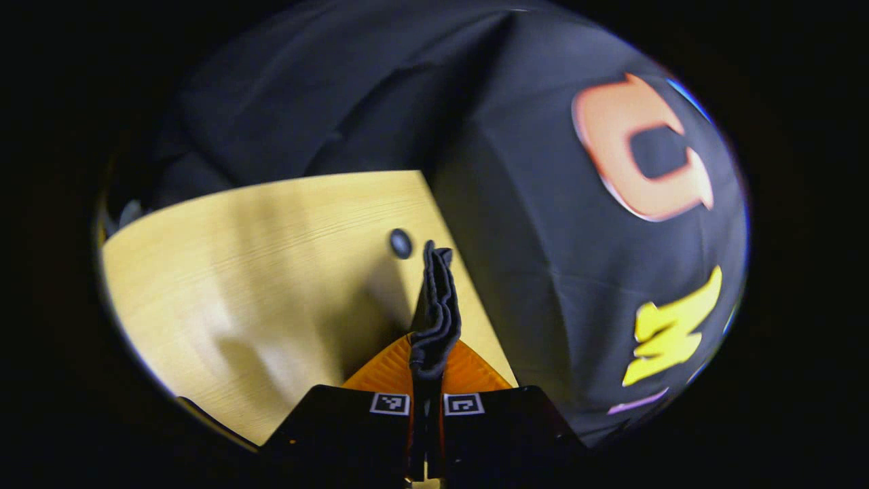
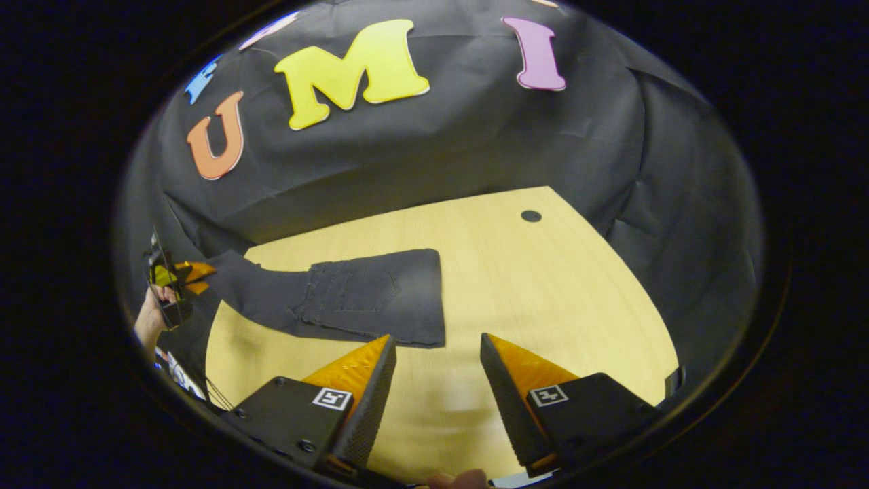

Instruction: Grasp the waist and the cuffs of the jeans and fold them to make the two legs overlap; first hold the waist and fold one-third of the jeans toward the cuffs, then hold the cuffs and fold the remaining one-third in the same direction to finish folding.

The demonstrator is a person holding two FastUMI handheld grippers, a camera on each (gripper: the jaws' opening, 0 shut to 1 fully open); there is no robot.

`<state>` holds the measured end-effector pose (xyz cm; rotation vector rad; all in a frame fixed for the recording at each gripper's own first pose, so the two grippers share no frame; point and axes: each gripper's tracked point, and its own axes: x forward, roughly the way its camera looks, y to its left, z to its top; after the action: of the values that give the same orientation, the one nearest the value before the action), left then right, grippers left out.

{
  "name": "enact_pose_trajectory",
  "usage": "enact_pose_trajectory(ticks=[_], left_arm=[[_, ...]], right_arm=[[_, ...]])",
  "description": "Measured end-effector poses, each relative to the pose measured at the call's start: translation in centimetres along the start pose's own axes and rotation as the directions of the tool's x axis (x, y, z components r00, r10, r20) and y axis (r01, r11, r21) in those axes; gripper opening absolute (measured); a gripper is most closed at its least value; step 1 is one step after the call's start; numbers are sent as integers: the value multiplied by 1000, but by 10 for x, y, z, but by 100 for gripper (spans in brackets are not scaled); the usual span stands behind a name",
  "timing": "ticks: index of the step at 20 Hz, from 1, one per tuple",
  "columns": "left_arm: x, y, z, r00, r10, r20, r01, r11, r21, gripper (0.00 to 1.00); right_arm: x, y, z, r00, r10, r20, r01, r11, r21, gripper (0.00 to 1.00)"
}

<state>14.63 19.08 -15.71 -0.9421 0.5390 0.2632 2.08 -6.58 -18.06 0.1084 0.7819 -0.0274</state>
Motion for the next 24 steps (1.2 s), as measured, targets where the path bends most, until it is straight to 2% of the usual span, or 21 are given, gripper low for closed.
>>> enact_pose_trajectory(ticks=[2, 3, 5, 6, 7, 9, 10, 11, 14, 15, 17, 19, 20, 22, 23, 24], left_arm=[[-21, -65, -19, 993, -117, -3, 116, 982, 150, 5], [-32, -94, -33, 986, -167, -9, 165, 962, 218, 5], [-33, -137, -64, 970, -241, -37, 238, 900, 365, 4], [-35, -167, -107, 961, -272, -58, 270, 863, 427, 4], [-40, -182, -132, 952, -295, -83, 298, 826, 479, 5], [-36, -196, -191, 939, -313, -141, 337, 759, 557, 4], [-21, -201, -227, 933, -313, -178, 357, 733, 579, 4], [-6, -199, -261, 928, -306, -211, 371, 714, 594, 4], [43, -175, -340, 934, -241, -265, 358, 633, 686, 4], [58, -162, -360, 938, -211, -274, 346, 606, 717, 4], [64, -143, -385, 950, -157, -270, 310, 566, 764, 4], [80, -125, -416, 961, -89, -262, 268, 543, 796, 4], [86, -111, -427, 963, -32, -267, 242, 533, 811, 4], [88, -100, -438, 967, 16, -255, 208, 532, 821, 7], [82, -101, -437, 971, 39, -236, 180, 529, 829, 15], [81, -102, -441, 970, 51, -238, 177, 524, 833, 34]], right_arm=[[-20, -7, 5, 998, -20, 62, 23, 999, -47, 78], [-30, -12, 5, 996, -31, 88, 37, 997, -64, 82], [-49, -23, 2, 991, -50, 126, 61, 994, -87, 83], [-58, -31, -1, 989, -61, 134, 74, 993, -93, 83], [-68, -40, -4, 987, -74, 141, 87, 992, -91, 80], [-84, -58, -11, 983, -107, 149, 118, 991, -67, 80], [-91, -71, -15, 980, -129, 148, 139, 989, -57, 83], [-99, -83, -19, 977, -153, 149, 162, 986, -50, 80], [-115, -114, -30, 967, -216, 137, 222, 974, -30, 84], [-120, -124, -36, 964, -234, 127, 240, 971, -26, 86], [-126, -141, -45, 959, -264, 107, 268, 963, -23, 82], [-128, -150, -51, 958, -272, 89, 275, 961, -22, 80], [-127, -152, -53, 960, -269, 80, 272, 962, -26, 80], [-123, -151, -50, 966, -248, 75, 251, 967, -39, 83], [-119, -149, -46, 970, -231, 82, 235, 971, -49, 83], [-115, -145, -40, 974, -207, 94, 213, 975, -61, 83]])
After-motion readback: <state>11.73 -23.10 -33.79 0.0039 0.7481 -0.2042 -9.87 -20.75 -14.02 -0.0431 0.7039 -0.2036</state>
